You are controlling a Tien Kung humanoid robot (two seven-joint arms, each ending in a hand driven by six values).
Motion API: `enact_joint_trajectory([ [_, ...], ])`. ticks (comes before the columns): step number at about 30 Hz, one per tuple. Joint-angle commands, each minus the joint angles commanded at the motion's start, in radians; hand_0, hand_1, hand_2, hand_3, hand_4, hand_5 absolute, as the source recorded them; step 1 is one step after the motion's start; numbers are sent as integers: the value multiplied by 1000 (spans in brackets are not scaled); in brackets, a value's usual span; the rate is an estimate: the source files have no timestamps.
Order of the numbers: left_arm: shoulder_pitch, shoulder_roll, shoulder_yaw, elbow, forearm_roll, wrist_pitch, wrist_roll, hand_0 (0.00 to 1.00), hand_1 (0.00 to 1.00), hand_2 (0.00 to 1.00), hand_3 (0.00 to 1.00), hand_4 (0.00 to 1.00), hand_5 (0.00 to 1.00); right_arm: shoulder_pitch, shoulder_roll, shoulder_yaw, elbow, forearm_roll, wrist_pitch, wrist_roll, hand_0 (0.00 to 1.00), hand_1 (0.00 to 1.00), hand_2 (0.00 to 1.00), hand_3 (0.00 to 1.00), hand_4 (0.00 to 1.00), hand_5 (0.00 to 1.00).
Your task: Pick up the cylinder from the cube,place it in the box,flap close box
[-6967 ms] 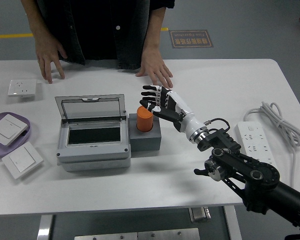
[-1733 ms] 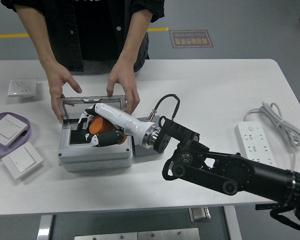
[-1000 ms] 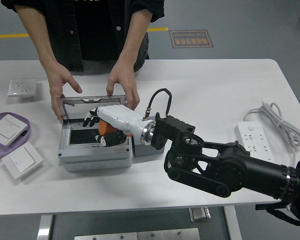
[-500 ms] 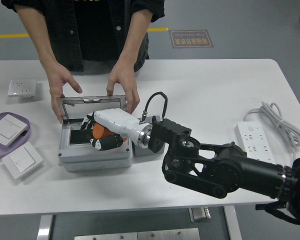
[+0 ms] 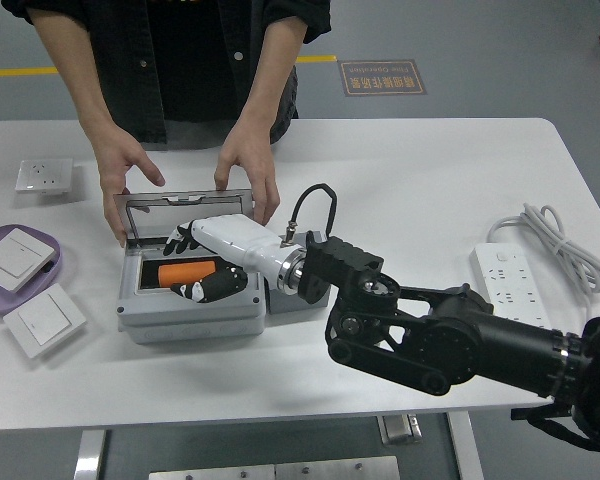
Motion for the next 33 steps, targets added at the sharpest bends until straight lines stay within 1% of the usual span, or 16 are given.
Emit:
enact_joint_trajectory([
  [2, 0, -1, -9, -1, 9, 0, 1, 657, 673, 608, 680, 700, 382, -4, -5, 3, 9, 31, -14, 7, 889, 769, 757, 805, 971, 454],
  [3, 0, -1, -13, -2, 13, -1, 1, 657, 673, 608, 679, 697, 381, -6, -9, 4, 17, 55, -21, 14, 898, 772, 759, 810, 998, 504],
  [4, 0, -2, -15, -2, 16, -1, 1, 657, 673, 608, 679, 697, 381, -8, -12, 5, 24, 74, -27, 20, 898, 772, 759, 810, 998, 504],
  [8, 2, -4, -21, -3, 21, -1, 2, 657, 673, 608, 679, 697, 381, -24, -50, 20, 96, 210, -44, 78, 898, 772, 759, 810, 998, 504],
  [9, 2, -5, -22, -3, 21, 0, 2, 657, 673, 608, 679, 696, 380, -26, -62, 25, 115, 246, -44, 91, 892, 766, 749, 802, 998, 525],
  [13, 3, -6, -18, -2, 16, 0, 3, 657, 673, 608, 679, 696, 380, -9, -112, 54, 198, 394, -38, 118, 892, 766, 749, 802, 998, 525],
  [14, 3, -6, -17, -2, 15, 0, 3, 657, 673, 608, 679, 696, 380, -1, -121, 60, 209, 423, -36, 121, 892, 766, 749, 802, 998, 525],
  [15, 2, -5, -17, -2, 15, 0, 3, 656, 673, 608, 678, 692, 376, 10, -130, 66, 214, 450, -35, 123, 840, 731, 725, 758, 954, 543],
  [16, 2, -5, -17, -2, 15, 0, 3, 656, 673, 608, 678, 692, 376, 23, -140, 71, 215, 480, -33, 124, 840, 731, 725, 758, 954, 543],
  [18, -1, -4, -15, -1, 14, 0, 4, 656, 673, 608, 678, 692, 376, 52, -154, 75, 194, 531, -32, 127, 840, 731, 725, 758, 954, 543],
  [20, -3, -3, -13, -1, 14, 0, 4, 656, 673, 608, 678, 692, 376, 81, -165, 72, 161, 576, -31, 128, 840, 731, 725, 758, 954, 543],
  [21, -4, -2, -12, -1, 14, 0, 4, 656, 673, 606, 675, 684, 370, 96, -170, 68, 141, 598, -29, 128, 827, 726, 722, 758, 939, 553],
  [24, -5, 1, -9, -2, 12, -1, 4, 656, 673, 606, 675, 684, 370, 135, -177, 51, 85, 656, -24, 129, 827, 726, 722, 758, 939, 553],
  [28, -7, 6, -3, -2, 9, -1, 4, 656, 672, 605, 674, 677, 364, 174, -168, 18, 6, 701, -9, 132, 827, 727, 722, 760, 945, 550],
  [33, -9, 9, -7, -3, 16, -2, 4, 656, 673, 605, 674, 676, 363, 192, -153, -24, -76, 731, 4, 140, 827, 730, 721, 761, 936, 552],
])
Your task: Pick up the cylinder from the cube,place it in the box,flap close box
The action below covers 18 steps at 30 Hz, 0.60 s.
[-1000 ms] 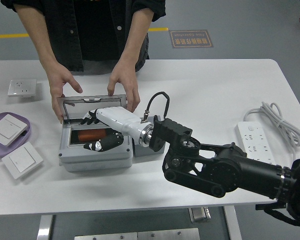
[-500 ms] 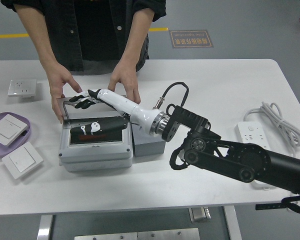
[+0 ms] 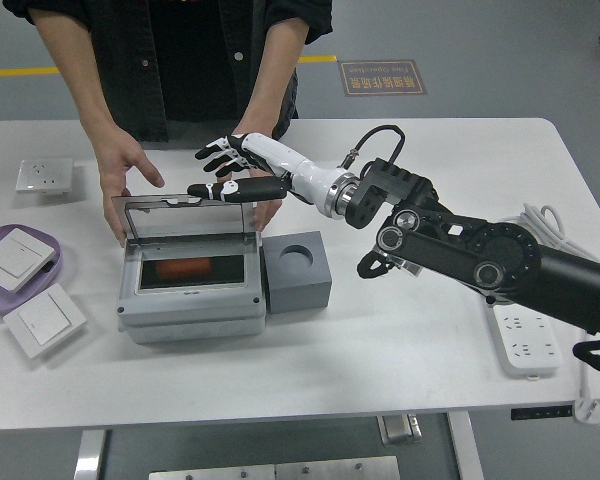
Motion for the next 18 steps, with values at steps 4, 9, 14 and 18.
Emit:
enact_joint_trajectory([
  [4, 0, -2, -5, -1, 5, 0, 2, 656, 673, 605, 674, 676, 363, -3, 3, -28, -7, 8, 2, 8, 827, 730, 721, 761, 936, 552],
  [9, 0, -5, -14, -2, 14, 0, 4, 656, 673, 605, 673, 677, 363, -15, -4, -43, 29, 2, -1, 15, 828, 732, 726, 769, 924, 561],
  [14, 0, -7, -31, -3, 28, 0, 5, 656, 673, 605, 673, 676, 363, -30, -30, -50, 116, -11, -7, 18, 821, 731, 724, 771, 921, 569],
  [18, 1, -8, -50, -4, 44, 0, 6, 656, 673, 605, 673, 674, 360, -43, -52, -63, 188, -17, -8, 17, 801, 726, 725, 771, 915, 580],
])
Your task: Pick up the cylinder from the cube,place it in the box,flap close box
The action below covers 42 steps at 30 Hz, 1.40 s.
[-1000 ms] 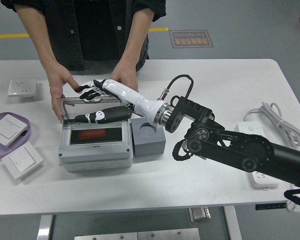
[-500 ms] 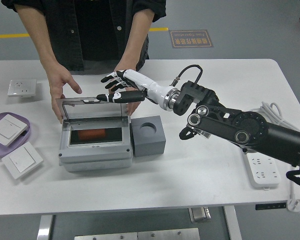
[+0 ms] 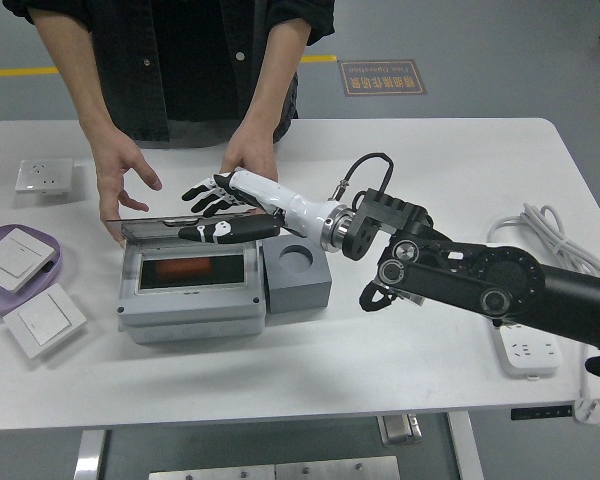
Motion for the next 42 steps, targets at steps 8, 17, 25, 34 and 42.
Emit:
enact_joint_trajectory([
  [8, 3, -3, -39, -3, 34, 1, 1, 656, 673, 606, 674, 676, 362, -41, -20, -43, 59, 46, 28, 6, 780, 720, 724, 770, 908, 581],
  [17, 8, -7, -42, -4, 35, 2, -1, 656, 673, 606, 674, 680, 368, -89, -51, 31, 63, 109, 25, 34, 777, 719, 726, 774, 905, 598],
  [25, 30, -4, 5, 0, -20, 8, -7, 655, 673, 606, 676, 682, 370, -176, -147, 232, 198, -26, 6, -3, 778, 719, 725, 779, 886, 605],
  [34, 64, 1, 122, -18, -60, 23, -4, 657, 673, 607, 676, 683, 372, -336, -202, 469, 250, -200, 12, -30, 780, 716, 722, 773, 885, 617],
  [42, 74, 13, 131, -21, -67, 24, -12, 656, 673, 607, 676, 684, 375, -486, -190, 644, 205, -215, 17, -6, 787, 716, 720, 761, 872, 621],
])
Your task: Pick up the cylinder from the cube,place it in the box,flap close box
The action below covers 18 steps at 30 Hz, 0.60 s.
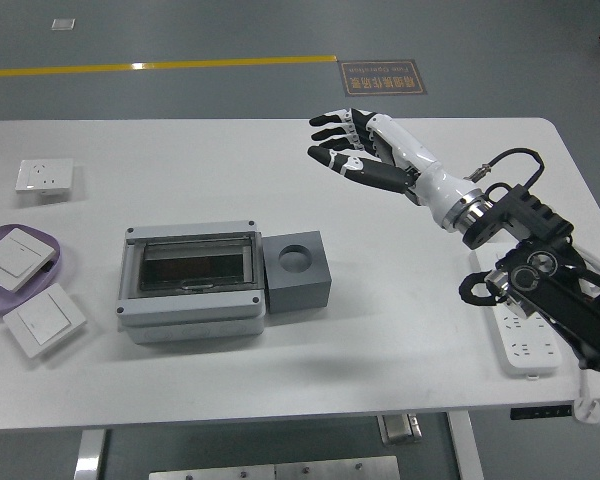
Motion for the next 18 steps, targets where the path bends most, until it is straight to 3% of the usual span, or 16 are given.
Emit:
enact_joint_trajectory([
  [9, 16, 1, -21, 7, -3, -3, -10, 656, 673, 606, 677, 684, 375, -158, 7, 153, -11, 16, -4, 36, 790, 719, 721, 755, 865, 626],
  [18, 17, -8, -16, 9, -7, -5, -7, 654, 673, 607, 676, 685, 377, -291, 3, 291, -17, 92, -42, 115, 791, 718, 722, 751, 856, 632],
])
